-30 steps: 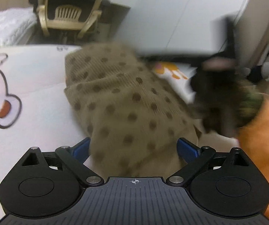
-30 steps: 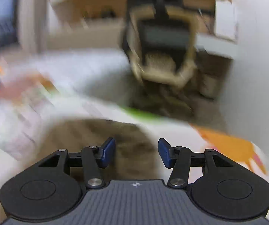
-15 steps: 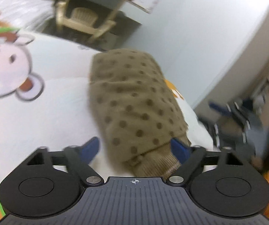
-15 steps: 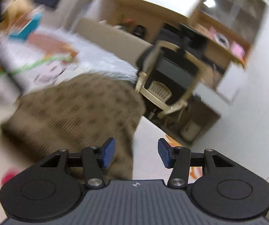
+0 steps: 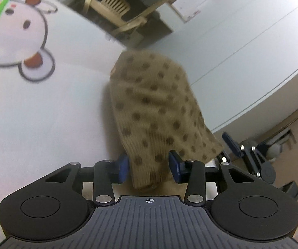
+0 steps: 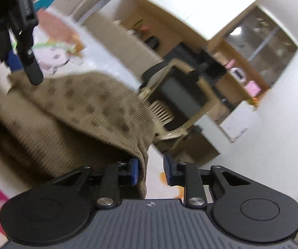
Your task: Fold clothes
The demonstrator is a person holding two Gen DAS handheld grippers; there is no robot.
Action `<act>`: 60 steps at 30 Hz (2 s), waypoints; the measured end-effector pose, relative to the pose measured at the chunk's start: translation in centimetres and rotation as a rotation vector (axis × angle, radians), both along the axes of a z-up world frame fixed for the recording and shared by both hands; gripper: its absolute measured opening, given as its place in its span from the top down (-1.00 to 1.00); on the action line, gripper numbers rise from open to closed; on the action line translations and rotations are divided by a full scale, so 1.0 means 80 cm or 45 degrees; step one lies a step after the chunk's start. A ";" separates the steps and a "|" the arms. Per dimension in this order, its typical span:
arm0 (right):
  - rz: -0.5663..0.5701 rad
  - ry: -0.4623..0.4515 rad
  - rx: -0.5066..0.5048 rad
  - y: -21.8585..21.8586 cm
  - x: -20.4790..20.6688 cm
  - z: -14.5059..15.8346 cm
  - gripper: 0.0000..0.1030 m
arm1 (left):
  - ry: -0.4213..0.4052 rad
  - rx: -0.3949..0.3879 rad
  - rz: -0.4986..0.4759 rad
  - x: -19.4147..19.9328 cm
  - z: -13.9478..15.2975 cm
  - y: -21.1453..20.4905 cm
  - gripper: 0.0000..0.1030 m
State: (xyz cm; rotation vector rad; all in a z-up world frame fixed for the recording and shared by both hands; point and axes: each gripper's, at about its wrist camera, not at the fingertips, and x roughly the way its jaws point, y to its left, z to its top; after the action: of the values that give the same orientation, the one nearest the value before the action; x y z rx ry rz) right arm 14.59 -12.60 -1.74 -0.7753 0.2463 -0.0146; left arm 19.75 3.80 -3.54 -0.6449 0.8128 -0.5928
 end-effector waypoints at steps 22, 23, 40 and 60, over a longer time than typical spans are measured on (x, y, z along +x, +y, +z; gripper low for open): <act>-0.157 0.141 0.063 -0.036 -0.071 -0.033 0.92 | -0.110 0.252 -0.252 -0.056 0.011 -0.029 0.24; -0.164 0.145 0.077 -0.041 -0.076 -0.031 0.91 | -0.140 0.251 -0.252 -0.057 0.020 -0.024 0.11; 0.231 0.345 0.956 -0.068 -0.001 0.089 0.03 | -0.328 0.411 -0.183 0.097 0.074 -0.071 -0.69; -0.293 0.392 0.440 -0.137 0.182 0.002 -0.07 | -0.362 0.392 -0.556 -0.019 0.020 -0.107 -0.78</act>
State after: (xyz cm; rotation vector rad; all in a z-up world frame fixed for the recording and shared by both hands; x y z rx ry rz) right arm 29.12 -23.59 -1.57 -0.3989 0.6129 -0.0687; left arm 18.20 -4.79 -1.92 -0.0920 0.7577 -0.9097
